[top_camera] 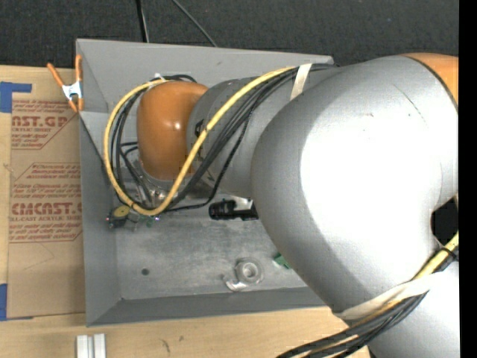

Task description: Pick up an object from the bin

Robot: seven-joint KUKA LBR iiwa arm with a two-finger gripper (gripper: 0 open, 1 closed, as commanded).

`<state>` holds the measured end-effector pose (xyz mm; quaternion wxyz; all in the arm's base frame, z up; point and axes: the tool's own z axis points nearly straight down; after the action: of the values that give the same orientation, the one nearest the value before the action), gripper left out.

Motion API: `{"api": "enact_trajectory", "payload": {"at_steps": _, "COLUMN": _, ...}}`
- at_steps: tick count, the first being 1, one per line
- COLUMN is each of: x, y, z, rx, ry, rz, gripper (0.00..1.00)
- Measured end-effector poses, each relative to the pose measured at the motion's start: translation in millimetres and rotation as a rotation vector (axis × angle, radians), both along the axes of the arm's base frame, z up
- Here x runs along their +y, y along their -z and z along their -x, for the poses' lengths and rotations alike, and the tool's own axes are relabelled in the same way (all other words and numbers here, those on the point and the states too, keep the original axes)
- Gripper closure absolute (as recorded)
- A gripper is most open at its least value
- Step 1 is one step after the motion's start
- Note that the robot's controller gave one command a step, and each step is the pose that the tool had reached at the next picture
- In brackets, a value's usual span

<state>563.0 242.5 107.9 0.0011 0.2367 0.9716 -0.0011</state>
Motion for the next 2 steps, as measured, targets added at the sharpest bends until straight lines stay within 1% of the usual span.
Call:
{"api": "enact_trajectory", "payload": {"at_steps": 1, "x": 4.8, "y": -64.5, "z": -3.1, "rx": -0.005, "ry": -0.023, "rz": -0.006, "gripper": 1.00}}
{"api": "enact_trajectory", "payload": {"at_steps": 2, "x": 4.2, "y": -60.1, "z": -1.5, "rx": 0.000, "ry": -0.023, "rz": -0.003, "gripper": 0.00}}
